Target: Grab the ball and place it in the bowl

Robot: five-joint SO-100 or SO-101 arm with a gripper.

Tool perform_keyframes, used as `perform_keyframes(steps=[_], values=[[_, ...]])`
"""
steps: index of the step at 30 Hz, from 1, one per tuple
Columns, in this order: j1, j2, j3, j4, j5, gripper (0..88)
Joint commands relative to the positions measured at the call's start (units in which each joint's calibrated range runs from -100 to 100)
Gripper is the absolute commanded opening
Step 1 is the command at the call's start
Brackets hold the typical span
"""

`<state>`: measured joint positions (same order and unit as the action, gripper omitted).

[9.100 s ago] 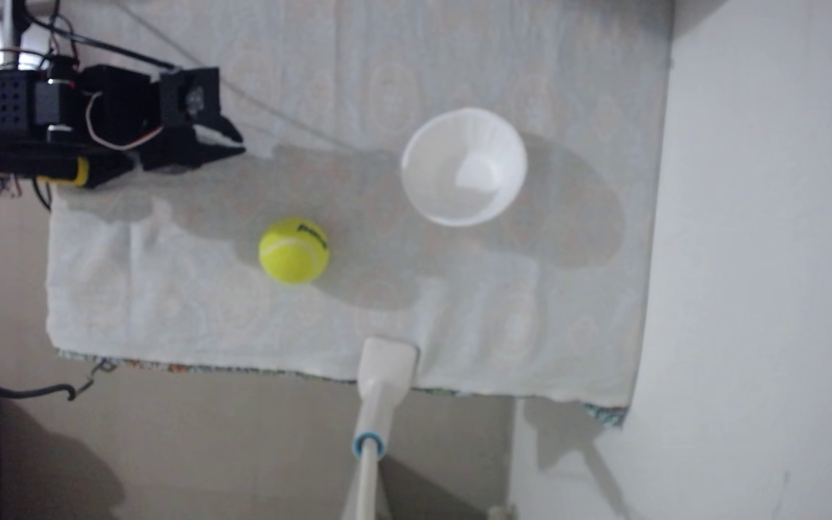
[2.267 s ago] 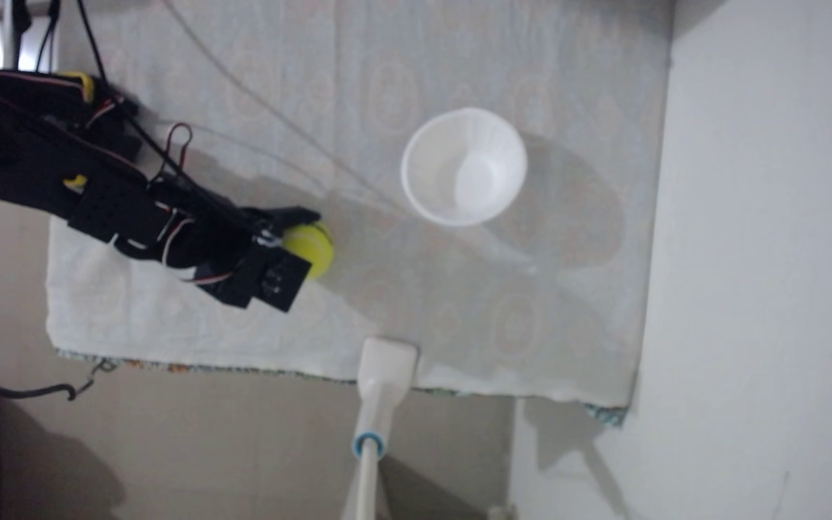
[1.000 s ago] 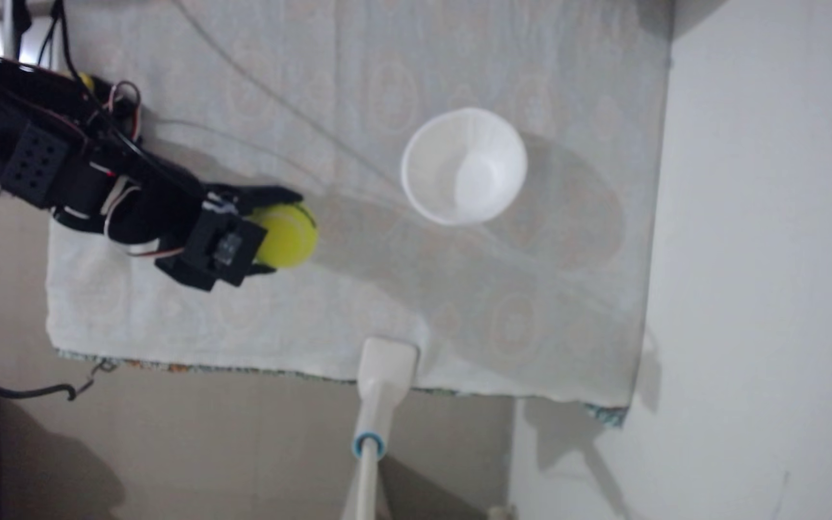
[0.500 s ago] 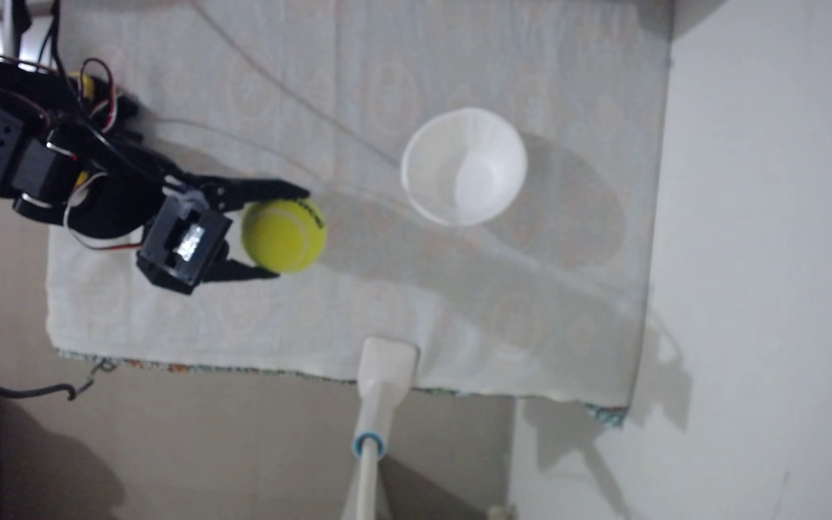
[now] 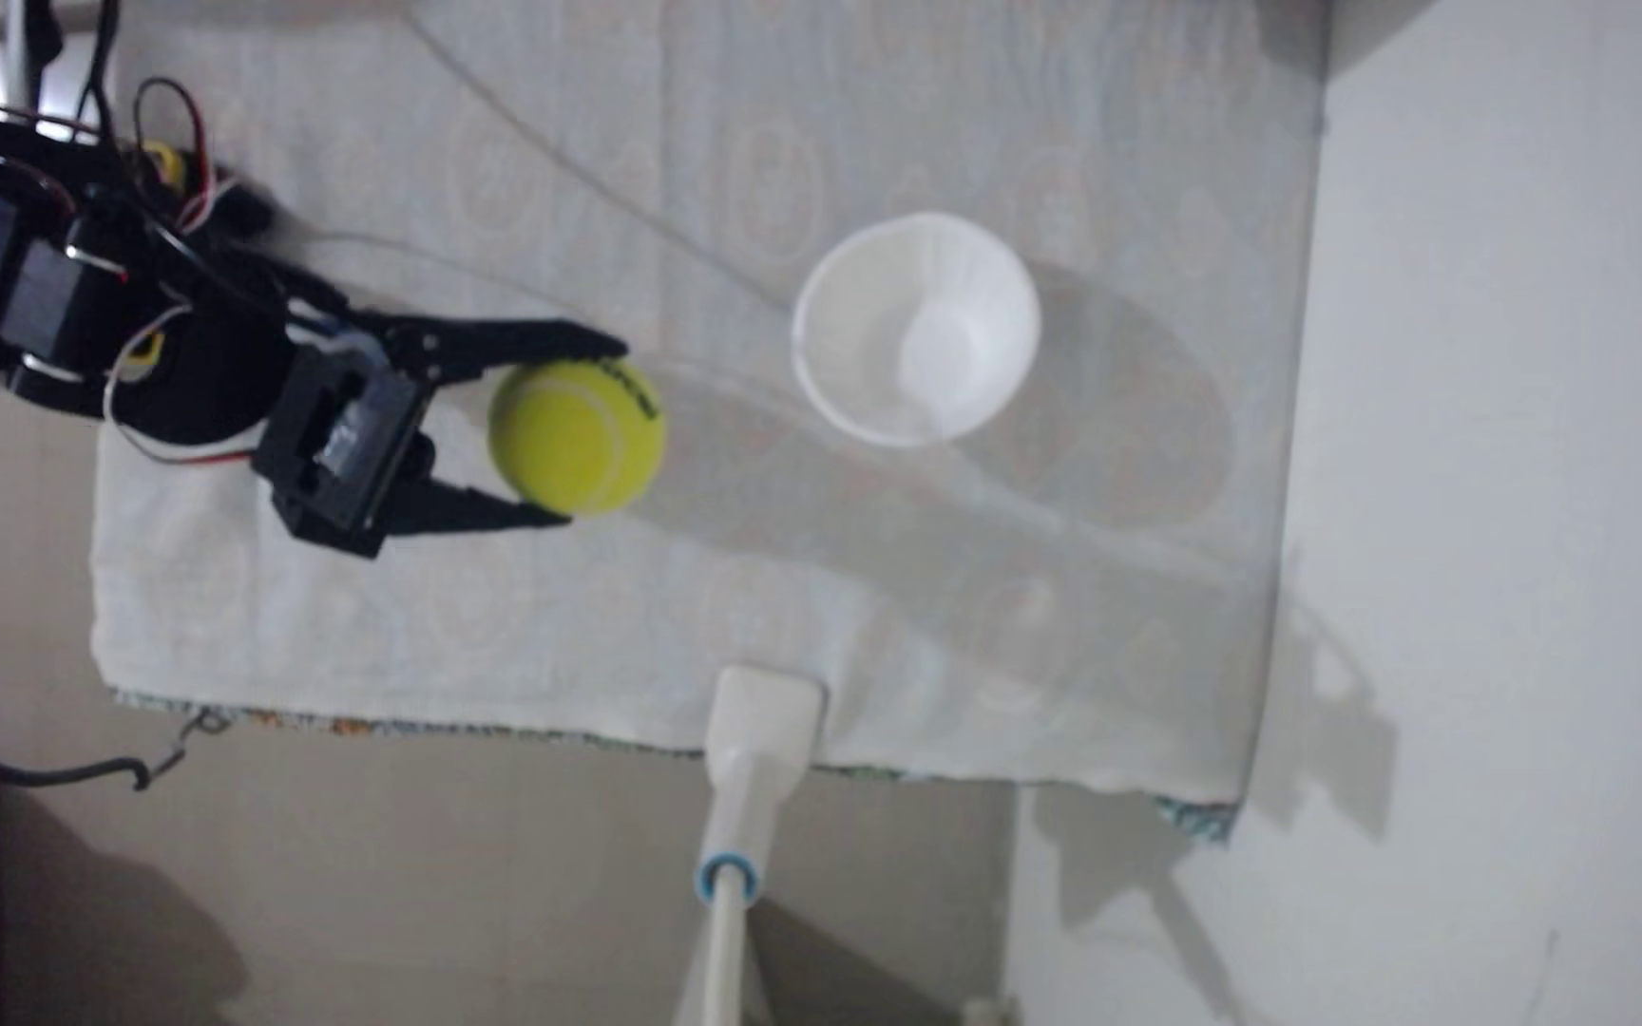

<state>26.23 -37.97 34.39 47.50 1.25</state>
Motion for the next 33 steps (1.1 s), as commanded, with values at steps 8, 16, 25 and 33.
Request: perform_keyframes(steps=[8, 16, 25, 33], values=[[-4.8, 5.0, -12.5, -0.3, -1.9, 20.8], [-10.5, 9.6, -15.6, -2.9, -3.0, 20.8], [-14.0, 15.6, -18.4, -6.0, -3.2, 19.8], [-17.9, 24.3, -25.7, -6.3, -3.0, 19.8]])
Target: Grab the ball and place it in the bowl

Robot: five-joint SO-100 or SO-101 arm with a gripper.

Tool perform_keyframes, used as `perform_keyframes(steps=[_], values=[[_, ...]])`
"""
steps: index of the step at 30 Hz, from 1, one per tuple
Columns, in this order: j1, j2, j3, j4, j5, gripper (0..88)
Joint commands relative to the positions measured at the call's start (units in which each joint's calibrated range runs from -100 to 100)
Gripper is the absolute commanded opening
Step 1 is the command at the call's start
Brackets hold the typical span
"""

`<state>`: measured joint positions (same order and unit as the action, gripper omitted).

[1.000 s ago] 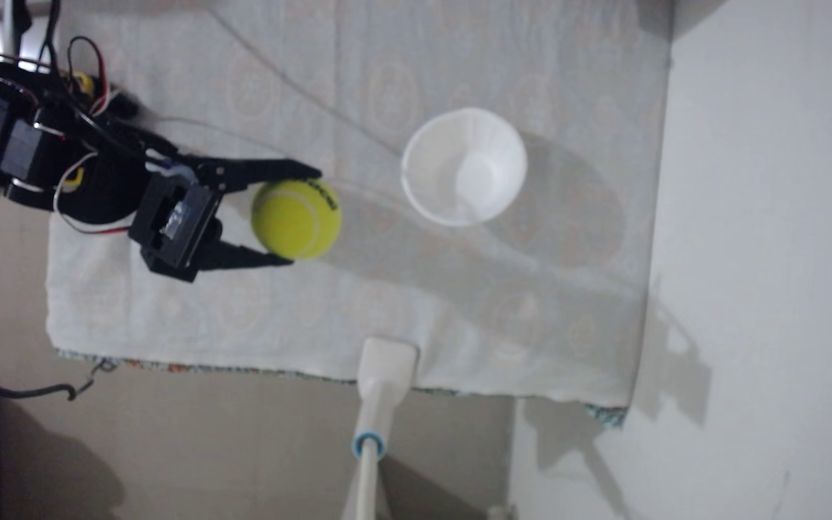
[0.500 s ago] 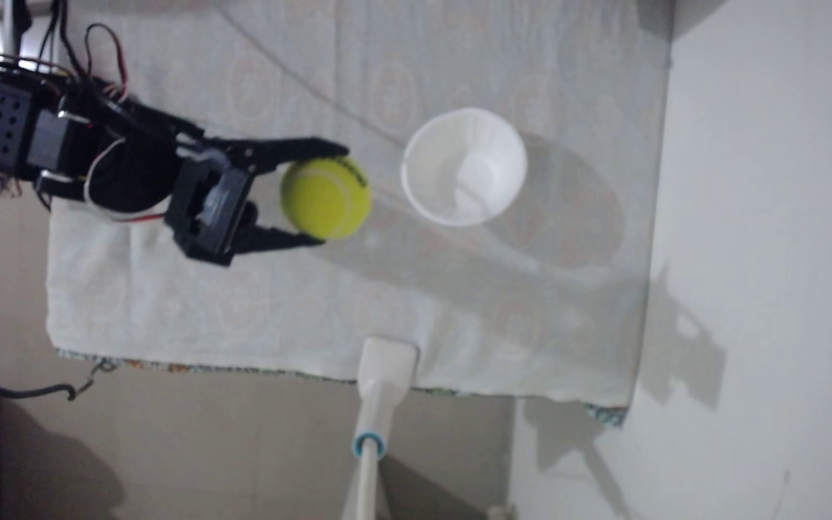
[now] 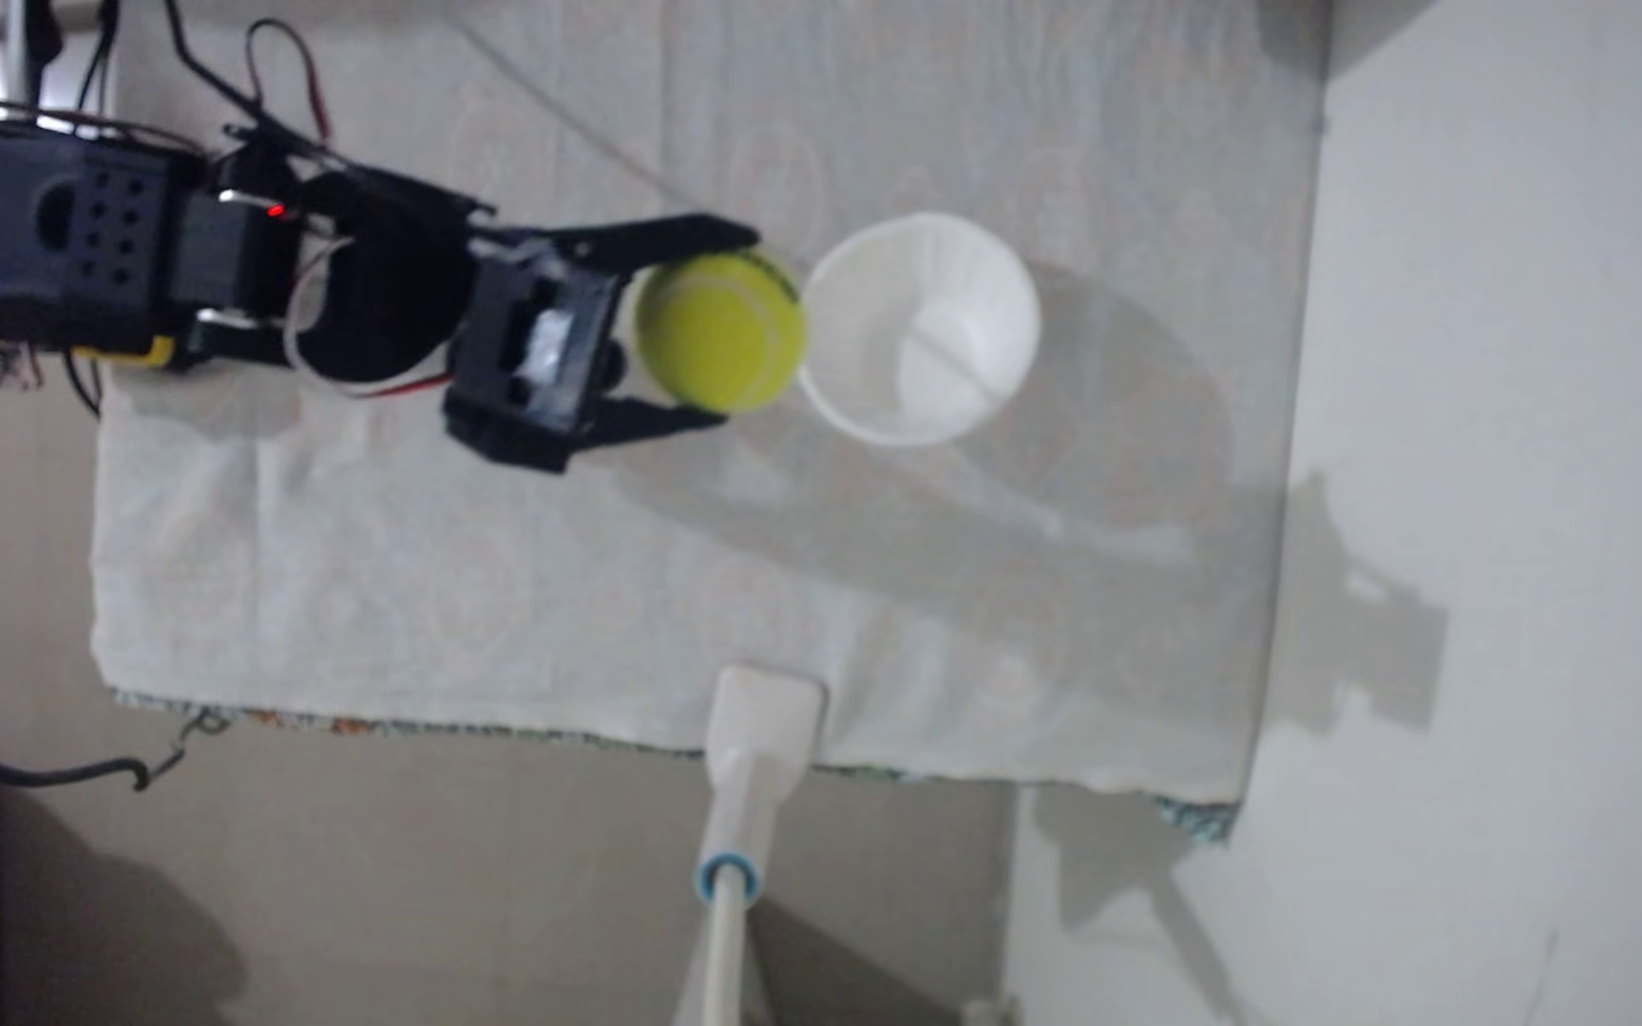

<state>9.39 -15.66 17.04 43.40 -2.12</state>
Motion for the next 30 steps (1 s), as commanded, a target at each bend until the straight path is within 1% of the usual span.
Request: perform_keyframes(steps=[1, 9, 14, 19, 30], values=[[-1.4, 3.1, -9.4, -2.2, 0.4, 19.9], [-2.8, 9.5, -13.7, -4.1, 0.8, 20.0], [-2.9, 16.7, -17.6, -7.1, 0.9, 19.8], [-2.6, 22.9, -22.6, -7.8, 0.5, 19.8], [-2.9, 28.9, -23.0, -12.0, 0.7, 19.1]])
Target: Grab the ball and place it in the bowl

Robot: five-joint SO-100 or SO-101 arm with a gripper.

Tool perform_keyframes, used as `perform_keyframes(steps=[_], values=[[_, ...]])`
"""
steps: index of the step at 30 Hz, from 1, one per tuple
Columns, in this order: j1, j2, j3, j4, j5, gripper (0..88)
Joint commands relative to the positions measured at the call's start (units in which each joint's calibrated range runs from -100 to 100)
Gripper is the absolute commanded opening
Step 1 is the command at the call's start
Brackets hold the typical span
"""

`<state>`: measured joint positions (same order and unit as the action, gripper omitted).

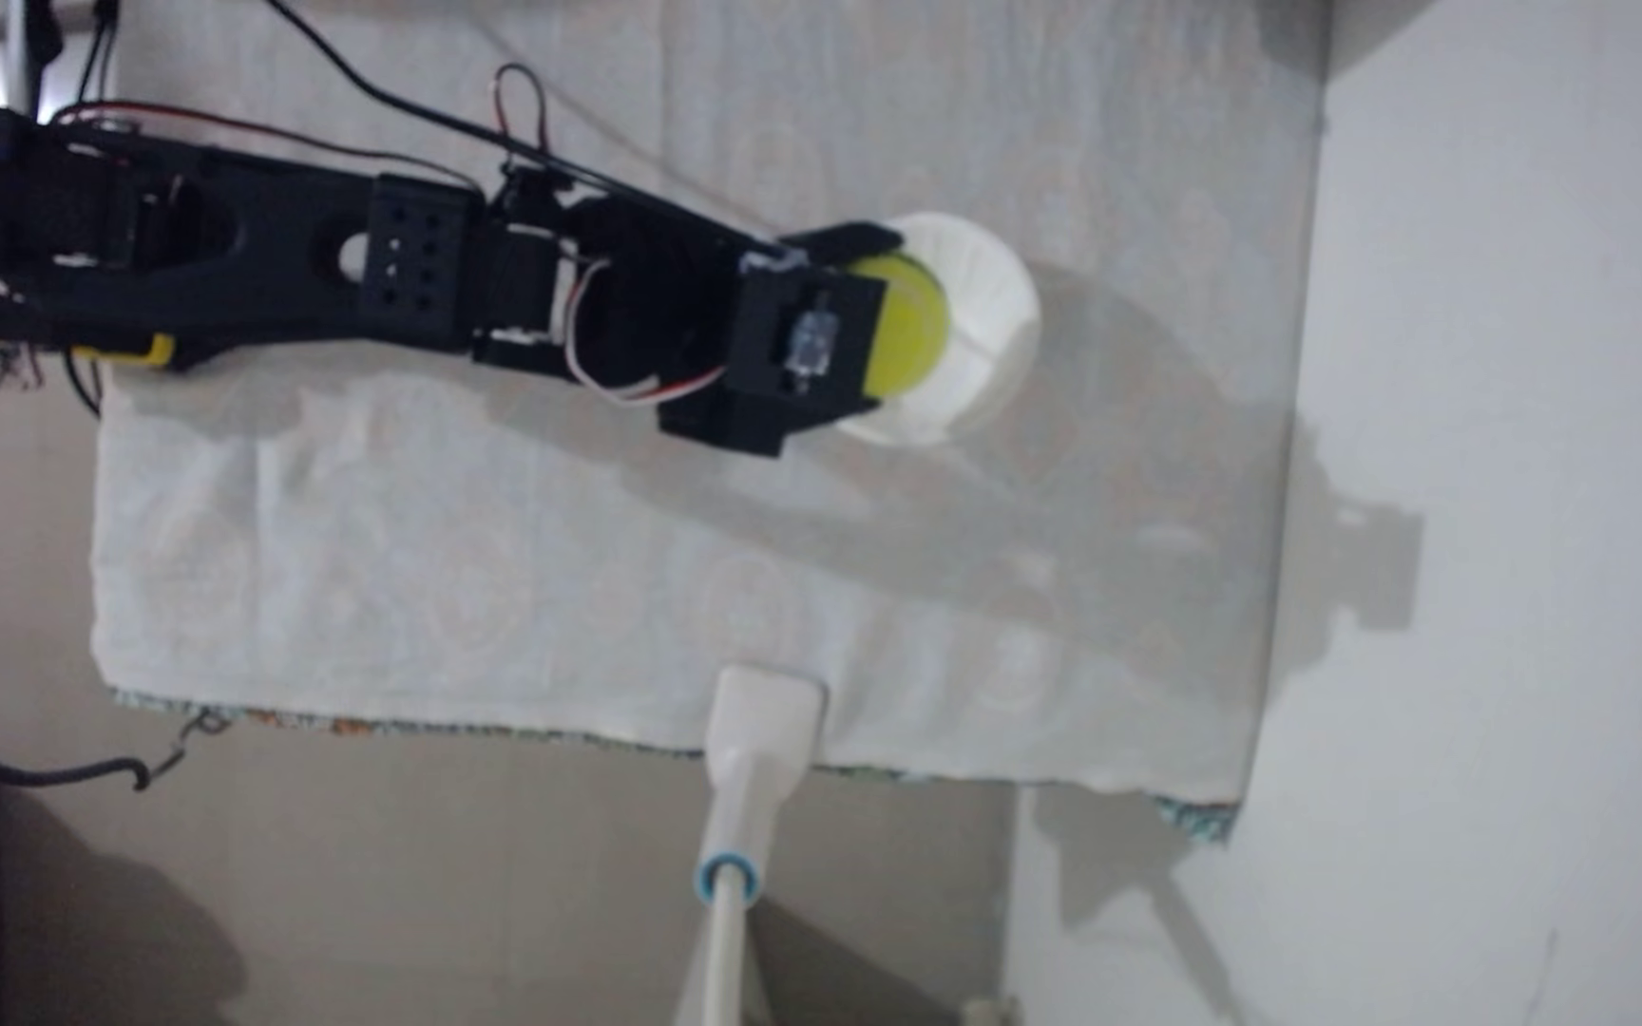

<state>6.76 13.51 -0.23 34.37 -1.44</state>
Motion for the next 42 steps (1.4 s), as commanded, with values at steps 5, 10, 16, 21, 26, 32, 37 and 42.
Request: perform_keyframes(steps=[5, 10, 16, 21, 26, 32, 37, 42], values=[[0.0, 1.5, -5.7, -5.4, 0.3, 18.7], [-0.2, 3.3, -6.0, -7.3, 0.9, 17.8], [0.1, 5.0, -7.4, -7.5, 0.7, 20.8], [0.0, 5.4, -6.9, -8.0, 0.6, 28.2], [-0.3, 5.6, -4.8, -10.5, 1.2, 33.7], [-0.2, 5.7, -3.7, -11.7, 1.5, 36.9], [0.1, 5.7, -2.6, -13.0, 1.8, 38.8], [0.5, 5.5, -1.1, -14.1, 2.1, 41.0]])
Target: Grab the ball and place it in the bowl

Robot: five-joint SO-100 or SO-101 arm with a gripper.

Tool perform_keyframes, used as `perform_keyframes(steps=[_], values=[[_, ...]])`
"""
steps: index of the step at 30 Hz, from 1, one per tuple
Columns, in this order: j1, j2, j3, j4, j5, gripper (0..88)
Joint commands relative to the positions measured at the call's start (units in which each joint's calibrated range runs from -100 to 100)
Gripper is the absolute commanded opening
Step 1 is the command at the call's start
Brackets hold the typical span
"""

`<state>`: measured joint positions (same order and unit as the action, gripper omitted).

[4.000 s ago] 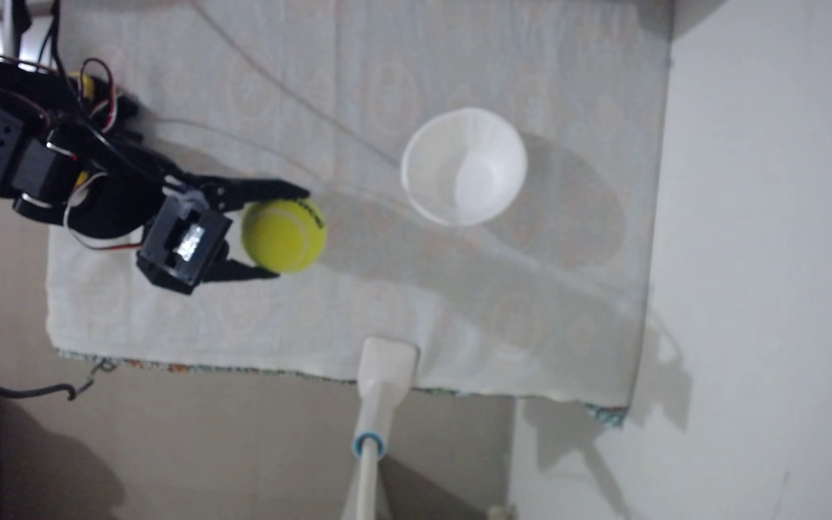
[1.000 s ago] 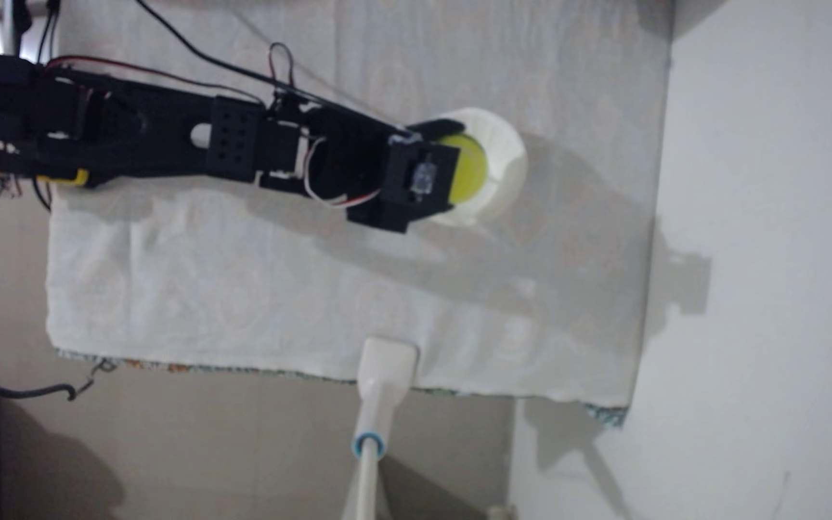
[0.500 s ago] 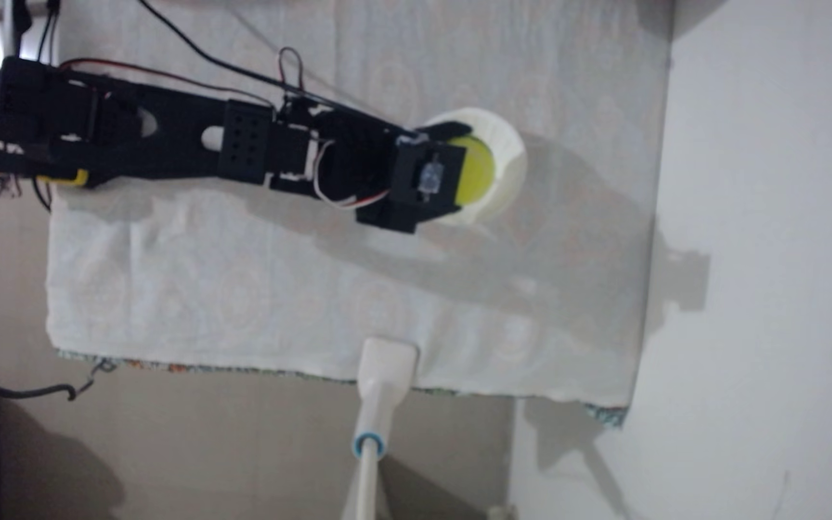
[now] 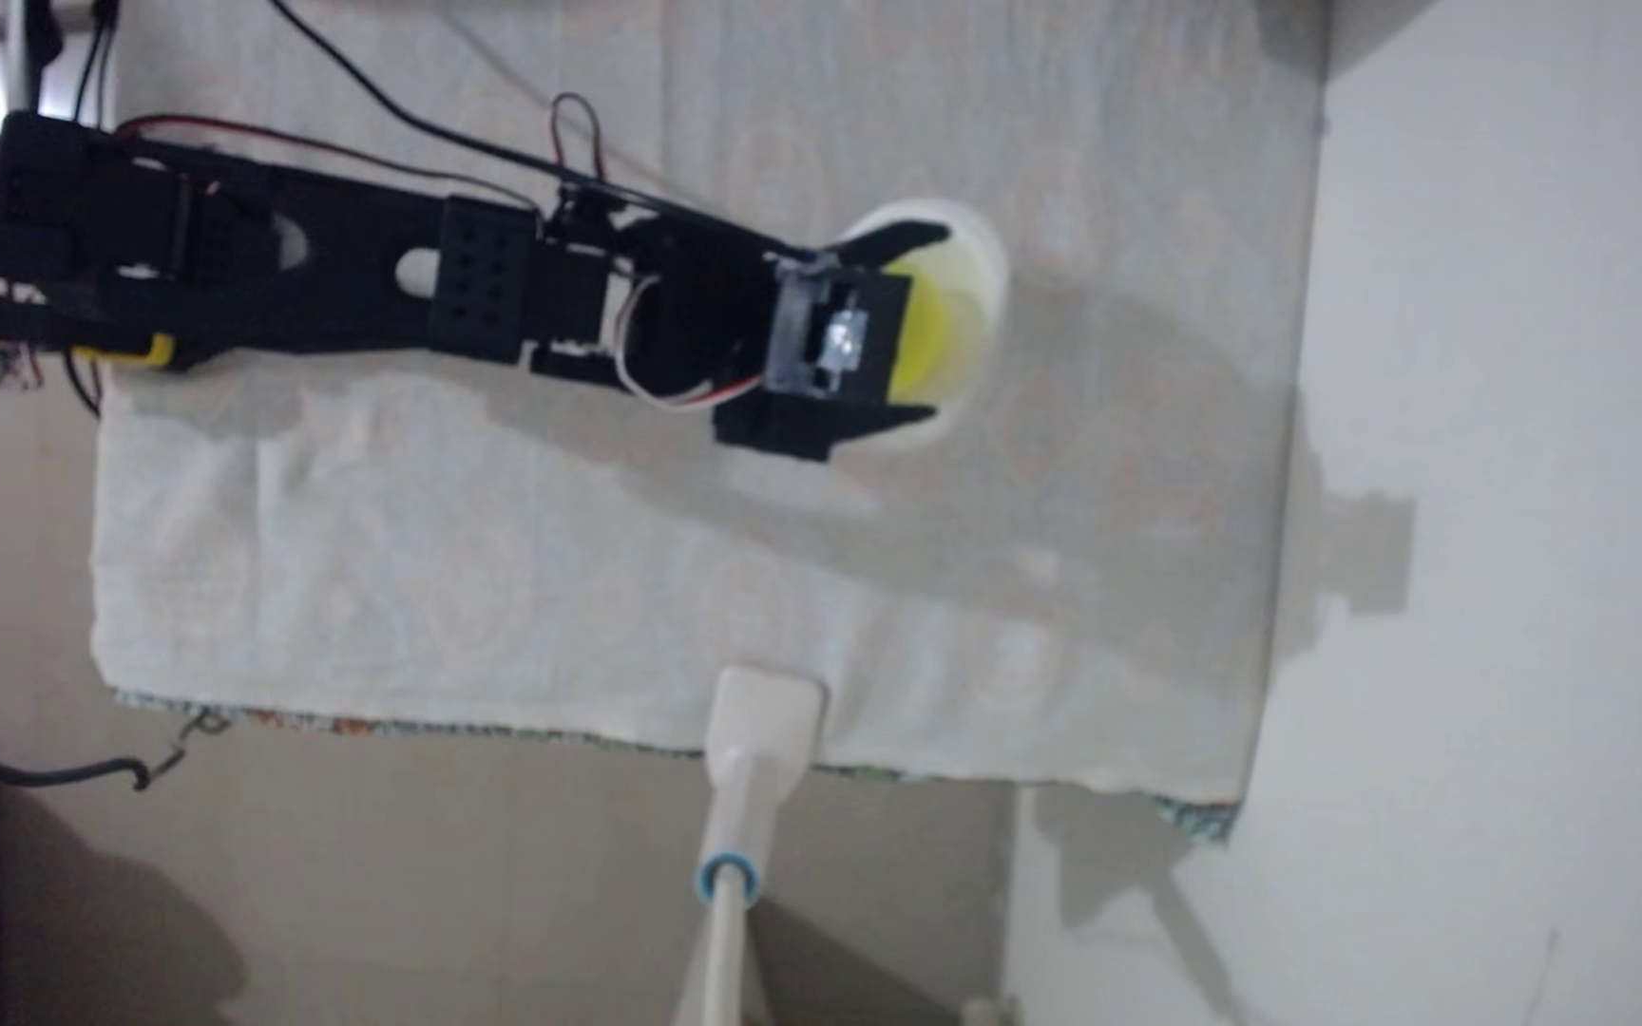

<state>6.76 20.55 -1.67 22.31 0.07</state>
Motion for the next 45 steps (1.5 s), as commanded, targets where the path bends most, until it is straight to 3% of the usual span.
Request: perform_keyframes(steps=[1, 25, 45], values=[[0.6, -1.7, 0.8, -2.2, 0.7, 41.6], [2.6, -11.8, 8.1, -2.7, 3.3, 44.6], [0.8, -36.5, 16.3, 7.7, 1.9, 33.5]])
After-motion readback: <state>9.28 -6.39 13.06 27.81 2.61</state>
